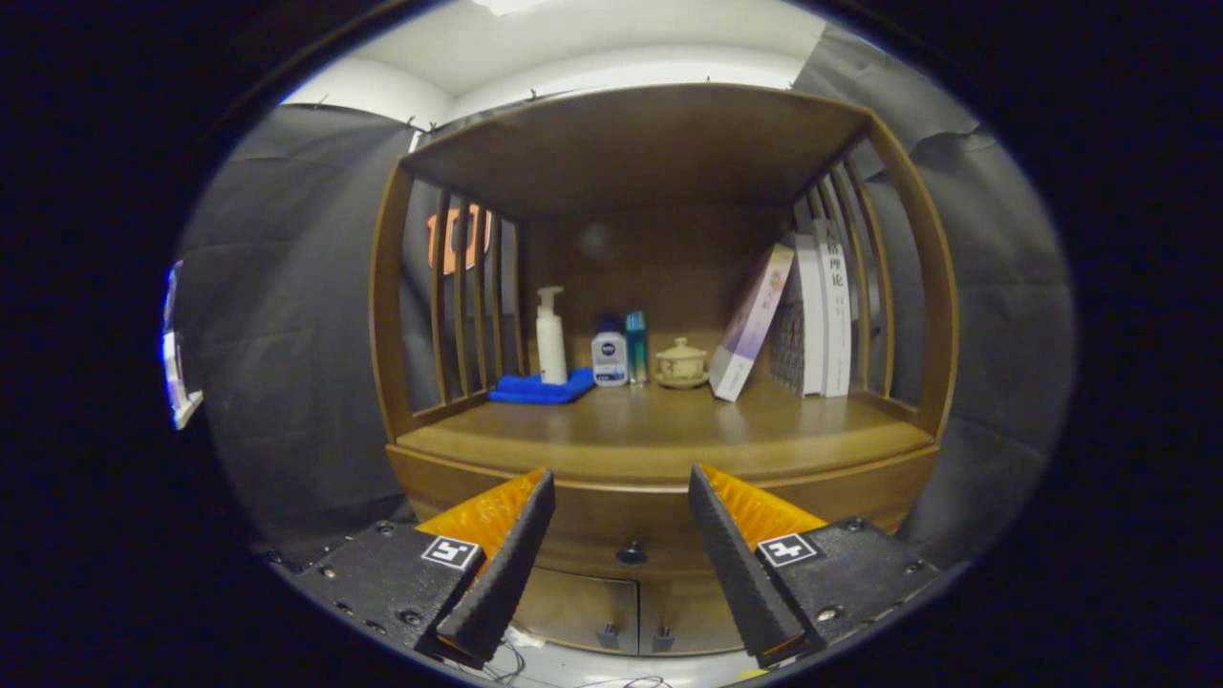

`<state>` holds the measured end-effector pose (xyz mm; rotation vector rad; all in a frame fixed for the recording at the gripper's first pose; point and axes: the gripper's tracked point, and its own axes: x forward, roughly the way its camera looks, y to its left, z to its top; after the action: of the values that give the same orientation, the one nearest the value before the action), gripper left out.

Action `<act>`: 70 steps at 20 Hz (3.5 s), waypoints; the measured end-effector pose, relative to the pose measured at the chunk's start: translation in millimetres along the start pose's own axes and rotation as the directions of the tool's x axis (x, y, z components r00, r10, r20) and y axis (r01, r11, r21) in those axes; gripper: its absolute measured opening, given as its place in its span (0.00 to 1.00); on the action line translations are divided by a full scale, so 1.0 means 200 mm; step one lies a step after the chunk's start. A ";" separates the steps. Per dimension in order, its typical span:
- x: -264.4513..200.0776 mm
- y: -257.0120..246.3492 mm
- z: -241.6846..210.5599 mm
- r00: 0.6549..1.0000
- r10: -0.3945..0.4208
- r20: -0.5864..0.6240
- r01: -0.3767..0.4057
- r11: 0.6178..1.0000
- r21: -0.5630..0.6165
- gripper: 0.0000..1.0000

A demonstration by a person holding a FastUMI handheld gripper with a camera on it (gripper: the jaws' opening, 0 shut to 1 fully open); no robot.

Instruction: Pull open the drawer, take out the items inside it, and place them on the countertop above the cabinet.

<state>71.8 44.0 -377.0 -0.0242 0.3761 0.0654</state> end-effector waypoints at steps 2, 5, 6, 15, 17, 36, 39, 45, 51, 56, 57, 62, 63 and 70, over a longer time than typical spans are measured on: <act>0.06 0.00 -0.11 0.999 -0.006 -0.036 0.007 1.000 0.015 0.87; 0.13 -0.03 -0.22 0.996 -0.027 -0.090 0.029 0.999 0.022 0.79; 0.15 -0.03 -0.24 0.995 -0.039 -0.097 0.041 0.999 0.021 0.75; 0.28 -0.06 -0.38 0.983 -0.114 -0.140 0.120 0.992 0.030 0.39; 0.30 -0.06 -0.39 0.981 -0.130 -0.146 0.137 0.990 0.036 0.36; -0.08 -0.04 -0.46 0.972 -0.105 -0.208 0.110 0.994 0.015 0.21; -0.20 -0.01 -0.49 0.975 -0.071 -0.212 0.079 0.996 0.030 0.21; -0.38 0.01 -0.54 0.974 -0.034 -0.226 0.046 0.998 0.048 0.21; -0.51 0.03 -0.58 0.971 -0.016 -0.240 0.024 0.999 0.031 0.21; -0.64 0.05 -0.61 0.961 0.004 -0.278 0.008 0.999 0.044 0.21; -0.66 0.07 -0.62 0.960 0.007 -0.281 0.002 1.000 0.032 0.21; -0.70 0.08 -0.63 0.935 0.022 -0.353 -0.035 0.999 -0.030 0.21; -0.70 0.08 -0.62 0.929 0.022 -0.370 -0.036 0.999 -0.031 0.23; -0.79 0.17 -0.24 0.941 0.145 -0.305 -0.165 0.985 -0.041 0.52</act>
<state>-95.6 66.6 -363.5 -0.0701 0.6819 0.2325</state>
